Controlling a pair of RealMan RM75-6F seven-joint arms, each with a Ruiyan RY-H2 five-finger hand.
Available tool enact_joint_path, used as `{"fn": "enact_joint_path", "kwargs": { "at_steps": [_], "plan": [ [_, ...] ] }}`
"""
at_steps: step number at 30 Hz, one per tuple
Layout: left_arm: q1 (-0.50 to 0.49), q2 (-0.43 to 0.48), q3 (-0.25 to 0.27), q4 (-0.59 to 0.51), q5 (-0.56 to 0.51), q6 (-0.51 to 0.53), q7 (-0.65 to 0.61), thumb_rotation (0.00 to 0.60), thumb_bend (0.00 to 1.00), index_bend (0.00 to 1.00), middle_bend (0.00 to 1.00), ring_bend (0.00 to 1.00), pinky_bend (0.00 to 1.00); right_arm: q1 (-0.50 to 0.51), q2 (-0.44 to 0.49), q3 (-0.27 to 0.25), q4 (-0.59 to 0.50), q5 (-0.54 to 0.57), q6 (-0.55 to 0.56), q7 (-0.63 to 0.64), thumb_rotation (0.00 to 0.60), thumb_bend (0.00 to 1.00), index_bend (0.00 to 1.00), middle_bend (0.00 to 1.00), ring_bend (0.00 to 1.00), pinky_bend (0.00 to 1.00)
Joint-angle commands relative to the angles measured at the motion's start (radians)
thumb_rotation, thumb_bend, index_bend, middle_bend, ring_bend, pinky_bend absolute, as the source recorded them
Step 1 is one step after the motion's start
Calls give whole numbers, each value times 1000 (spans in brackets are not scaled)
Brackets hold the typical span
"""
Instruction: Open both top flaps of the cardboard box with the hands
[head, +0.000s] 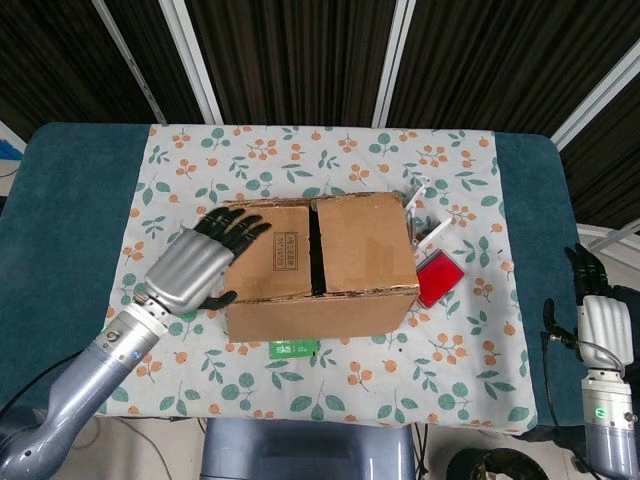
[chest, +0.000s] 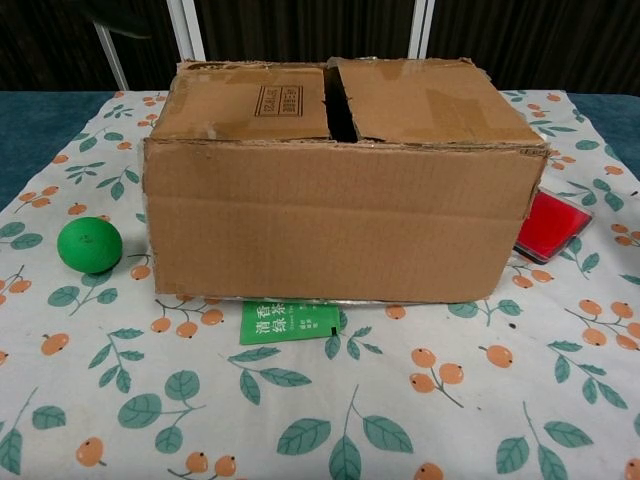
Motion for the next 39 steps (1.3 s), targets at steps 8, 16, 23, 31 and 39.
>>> {"fn": "enact_joint_path", "kwargs": {
  "at_steps": [8,16,23,31,39],
  "plan": [
    [413,-156,180,292,293,390,-107,600,128,0,0,0,33,23,49,19,-61,-5,-19,-77,600,495,0,0,0,252],
    [553,-223,181,446,317,465,-264,600,129,0,0,0,33,133,157,81,-169,-24,-131,-191,600,507,0,0,0,251],
    [603,-239,174,539,347,447,-358,600,129,0,0,0,33,320,265,143,-237,-43,-363,-303,600,627,7,0,0,250],
    [629,-240,145,571,364,411,-425,600,129,0,0,0,33,583,282,177,-212,-64,-677,-396,600,937,157,63,84,250],
    [645,-233,115,571,364,382,-449,600,129,0,0,0,33,811,205,181,-106,-66,-914,-424,600,1000,383,222,212,289]
  ]
}}
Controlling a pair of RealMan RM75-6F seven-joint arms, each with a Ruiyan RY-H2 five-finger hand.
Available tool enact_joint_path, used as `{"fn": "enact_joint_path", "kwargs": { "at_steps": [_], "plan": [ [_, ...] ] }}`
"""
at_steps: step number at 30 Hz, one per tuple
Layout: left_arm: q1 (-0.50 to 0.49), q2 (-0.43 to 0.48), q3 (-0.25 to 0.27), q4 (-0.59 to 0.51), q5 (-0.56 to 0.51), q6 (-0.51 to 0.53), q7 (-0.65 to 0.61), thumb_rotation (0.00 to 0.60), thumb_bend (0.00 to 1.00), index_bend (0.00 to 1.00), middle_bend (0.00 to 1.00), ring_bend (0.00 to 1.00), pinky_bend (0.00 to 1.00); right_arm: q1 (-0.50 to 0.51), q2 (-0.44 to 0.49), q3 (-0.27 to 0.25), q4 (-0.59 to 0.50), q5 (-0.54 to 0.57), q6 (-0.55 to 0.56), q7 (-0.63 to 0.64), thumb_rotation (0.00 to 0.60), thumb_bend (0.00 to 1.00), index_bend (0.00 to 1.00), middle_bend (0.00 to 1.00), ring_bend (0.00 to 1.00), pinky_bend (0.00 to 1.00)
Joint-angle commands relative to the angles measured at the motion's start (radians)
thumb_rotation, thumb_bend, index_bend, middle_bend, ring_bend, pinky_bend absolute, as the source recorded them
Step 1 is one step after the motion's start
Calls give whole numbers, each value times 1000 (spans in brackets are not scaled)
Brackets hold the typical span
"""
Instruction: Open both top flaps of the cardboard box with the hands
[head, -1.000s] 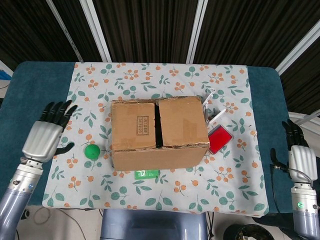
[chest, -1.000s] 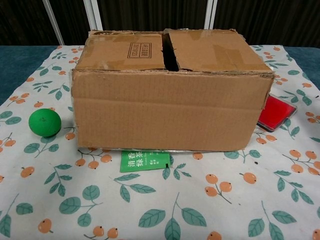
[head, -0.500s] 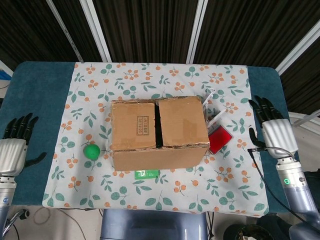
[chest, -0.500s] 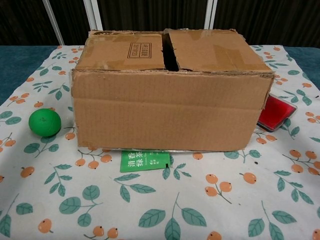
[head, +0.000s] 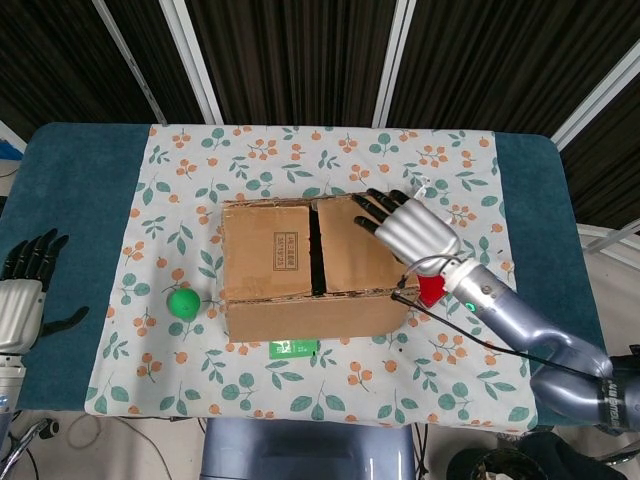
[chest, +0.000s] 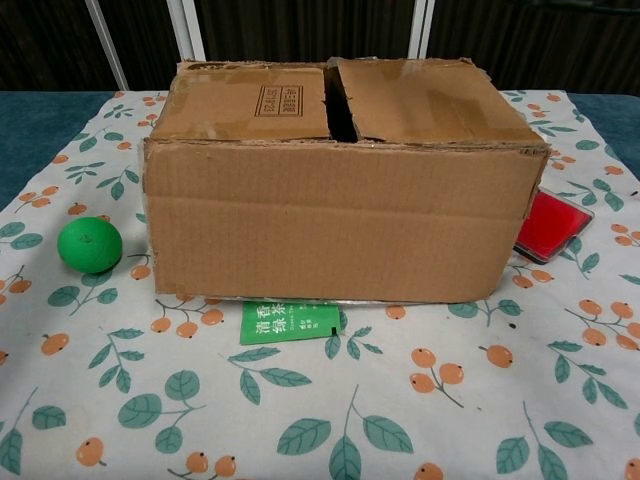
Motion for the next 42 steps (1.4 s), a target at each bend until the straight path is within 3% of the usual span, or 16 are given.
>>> {"fn": "enact_joint_path", "kwargs": {
  "at_steps": [1,4,10,24,42],
  "plan": [
    [5,1,-8,2,1,-13,-4,600,129,0,0,0,33,117,-52,5,79,-8,-115,-4,600,1000,429,262,242,301],
    [9,-1,-14,7,5,-26,0,600,129,0,0,0,33,180,-74,-4,128,-37,-180,34,600,1000,489,315,281,314],
    [16,-6,-28,10,9,-51,6,600,129,0,0,0,33,262,-103,-32,192,-106,-240,125,600,1000,510,335,292,315],
    [34,-13,-62,17,6,-87,25,600,129,0,0,0,33,321,-181,-149,273,-224,-206,270,600,1000,510,335,292,314],
    [52,-12,-94,23,5,-122,19,600,129,0,0,0,33,397,-251,-202,344,-279,-152,349,600,1000,510,334,292,314]
  ]
}}
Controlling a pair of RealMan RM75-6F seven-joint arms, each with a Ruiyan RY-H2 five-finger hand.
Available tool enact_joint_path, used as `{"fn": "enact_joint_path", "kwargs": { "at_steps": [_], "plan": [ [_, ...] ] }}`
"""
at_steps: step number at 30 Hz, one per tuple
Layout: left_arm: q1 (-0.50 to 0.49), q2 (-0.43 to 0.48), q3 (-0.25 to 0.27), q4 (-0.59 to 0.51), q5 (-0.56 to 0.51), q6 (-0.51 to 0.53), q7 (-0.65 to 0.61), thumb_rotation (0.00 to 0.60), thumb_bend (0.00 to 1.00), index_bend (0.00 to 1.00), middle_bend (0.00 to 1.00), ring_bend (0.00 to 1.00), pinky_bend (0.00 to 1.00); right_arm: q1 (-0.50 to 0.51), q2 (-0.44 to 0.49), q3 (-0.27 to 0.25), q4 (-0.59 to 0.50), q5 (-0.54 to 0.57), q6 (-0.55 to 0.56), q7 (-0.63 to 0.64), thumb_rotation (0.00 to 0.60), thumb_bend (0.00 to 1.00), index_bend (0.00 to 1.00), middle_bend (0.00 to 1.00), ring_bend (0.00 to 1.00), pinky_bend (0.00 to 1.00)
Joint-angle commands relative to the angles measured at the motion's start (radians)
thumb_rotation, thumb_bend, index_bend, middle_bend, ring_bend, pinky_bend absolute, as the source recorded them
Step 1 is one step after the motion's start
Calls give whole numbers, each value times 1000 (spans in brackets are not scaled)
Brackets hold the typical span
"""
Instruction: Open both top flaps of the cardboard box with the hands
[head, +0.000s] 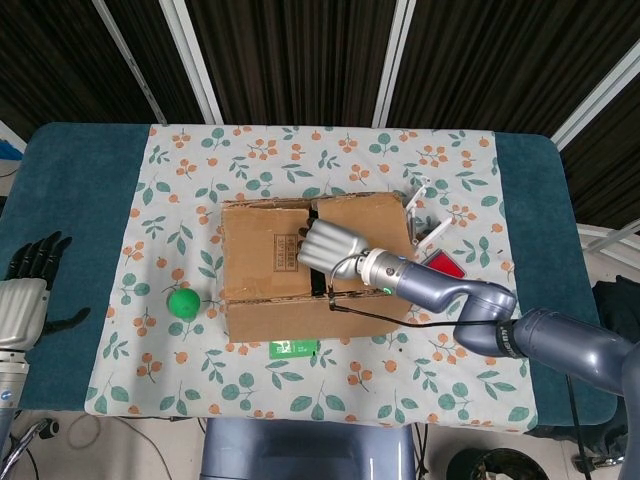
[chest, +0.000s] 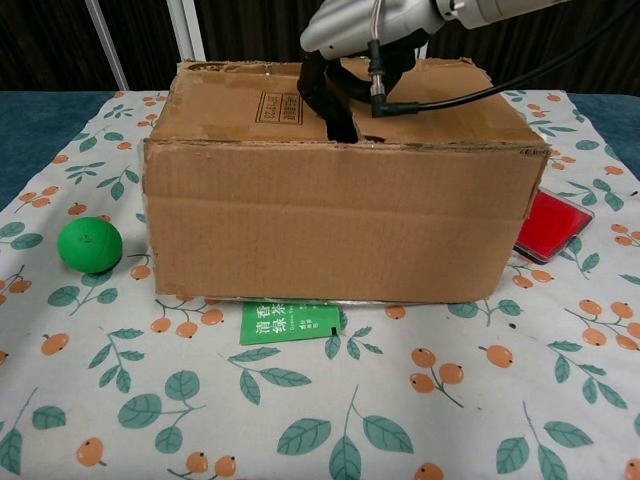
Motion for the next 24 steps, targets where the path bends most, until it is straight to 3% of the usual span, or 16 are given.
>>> {"fn": "enact_joint_path", "kwargs": {
  "at_steps": [1,14,24],
  "plan": [
    [2,0,-3,1,-1,-4,0,600,129,0,0,0,33,11,-10,-3,8,0,1,6,600,1000,510,334,292,314],
    [12,6,-16,-6,2,-28,-11,600,129,0,0,0,33,45,-2,-51,44,-32,-4,-56,600,1000,534,364,294,314],
    [18,10,-24,-15,6,-37,-6,600,129,0,0,0,33,51,49,-66,6,-19,-30,-143,600,1000,562,390,296,314]
  ]
}}
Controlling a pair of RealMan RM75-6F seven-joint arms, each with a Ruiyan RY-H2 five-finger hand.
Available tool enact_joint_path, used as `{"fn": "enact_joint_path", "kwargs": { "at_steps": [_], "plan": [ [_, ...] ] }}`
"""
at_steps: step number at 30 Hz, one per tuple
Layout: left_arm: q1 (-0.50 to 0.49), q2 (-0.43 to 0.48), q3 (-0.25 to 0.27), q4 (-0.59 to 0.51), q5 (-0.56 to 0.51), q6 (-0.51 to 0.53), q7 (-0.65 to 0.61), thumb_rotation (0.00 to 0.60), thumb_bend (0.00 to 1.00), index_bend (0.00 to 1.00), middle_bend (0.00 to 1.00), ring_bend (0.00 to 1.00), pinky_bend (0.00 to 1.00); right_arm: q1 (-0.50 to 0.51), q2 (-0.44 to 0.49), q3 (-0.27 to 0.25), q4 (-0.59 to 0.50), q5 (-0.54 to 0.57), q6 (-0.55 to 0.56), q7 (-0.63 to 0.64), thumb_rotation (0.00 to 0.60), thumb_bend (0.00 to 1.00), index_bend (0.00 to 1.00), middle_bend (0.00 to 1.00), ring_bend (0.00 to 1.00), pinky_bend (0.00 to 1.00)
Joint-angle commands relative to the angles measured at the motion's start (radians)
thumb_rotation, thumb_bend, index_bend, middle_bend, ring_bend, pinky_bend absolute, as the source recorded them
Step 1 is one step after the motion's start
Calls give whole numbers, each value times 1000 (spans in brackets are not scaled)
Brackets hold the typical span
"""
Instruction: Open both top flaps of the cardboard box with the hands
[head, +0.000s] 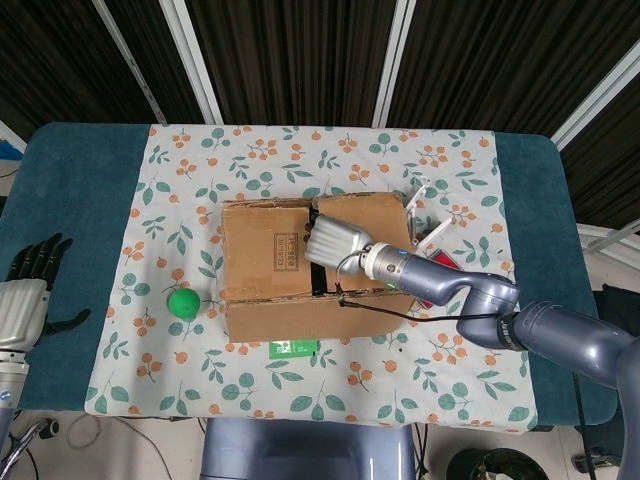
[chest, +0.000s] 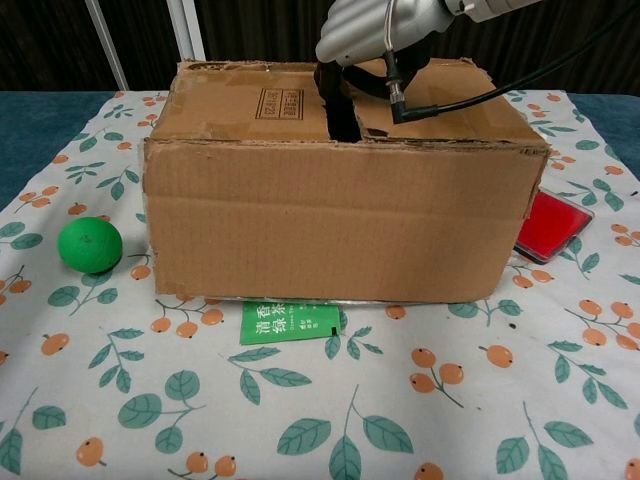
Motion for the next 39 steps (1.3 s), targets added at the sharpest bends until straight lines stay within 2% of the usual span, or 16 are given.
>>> {"fn": "enact_joint_path", "kwargs": {
  "at_steps": [1,18,39],
  "plan": [
    [1,0,-2,-1,2,-1,1,600,129,0,0,0,33,1,17,-2,-18,8,-7,-28,600,1000,563,390,296,314],
    [10,-1,-14,-2,8,-13,0,600,129,0,0,0,33,16,128,27,-120,76,-56,-161,600,1000,563,390,296,308],
    [19,2,-24,-7,16,-22,-4,600,129,0,0,0,33,53,250,59,-204,165,-150,-242,600,1000,563,390,296,308]
  ]
}}
